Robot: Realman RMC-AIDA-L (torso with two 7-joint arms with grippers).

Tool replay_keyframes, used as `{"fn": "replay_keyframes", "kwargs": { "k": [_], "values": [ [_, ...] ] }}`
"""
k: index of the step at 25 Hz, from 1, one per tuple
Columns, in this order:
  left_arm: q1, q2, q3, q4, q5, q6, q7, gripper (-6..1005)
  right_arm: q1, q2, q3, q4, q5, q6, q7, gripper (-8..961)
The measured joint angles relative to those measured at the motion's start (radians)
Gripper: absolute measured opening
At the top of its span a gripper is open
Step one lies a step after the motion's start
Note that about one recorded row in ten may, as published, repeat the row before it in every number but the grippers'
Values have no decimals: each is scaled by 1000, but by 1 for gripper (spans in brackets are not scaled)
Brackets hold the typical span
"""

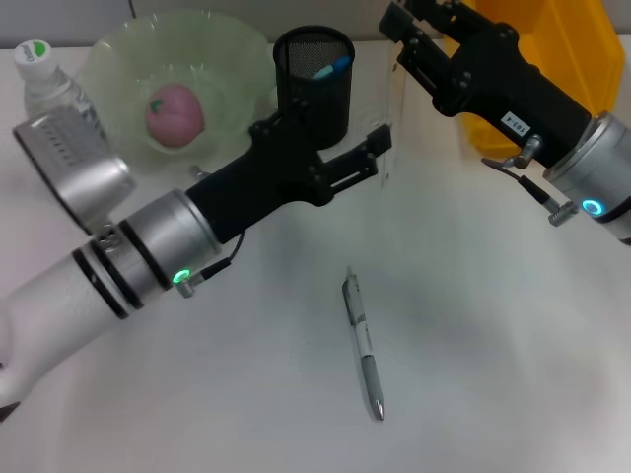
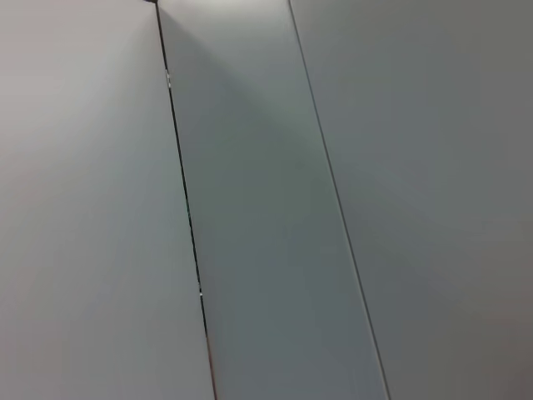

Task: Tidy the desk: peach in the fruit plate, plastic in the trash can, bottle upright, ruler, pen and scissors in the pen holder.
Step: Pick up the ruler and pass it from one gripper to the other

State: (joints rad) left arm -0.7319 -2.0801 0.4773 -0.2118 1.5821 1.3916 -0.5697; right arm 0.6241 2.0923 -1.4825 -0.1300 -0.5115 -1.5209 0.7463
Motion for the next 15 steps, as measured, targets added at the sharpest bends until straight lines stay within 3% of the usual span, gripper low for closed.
{"fn": "replay_keyframes", "kwargs": {
  "k": [15],
  "values": [
    [-61,-1,-41,-50,2,-126,58,782,20,0,-23,-12,4,64,-48,397]
  ]
}}
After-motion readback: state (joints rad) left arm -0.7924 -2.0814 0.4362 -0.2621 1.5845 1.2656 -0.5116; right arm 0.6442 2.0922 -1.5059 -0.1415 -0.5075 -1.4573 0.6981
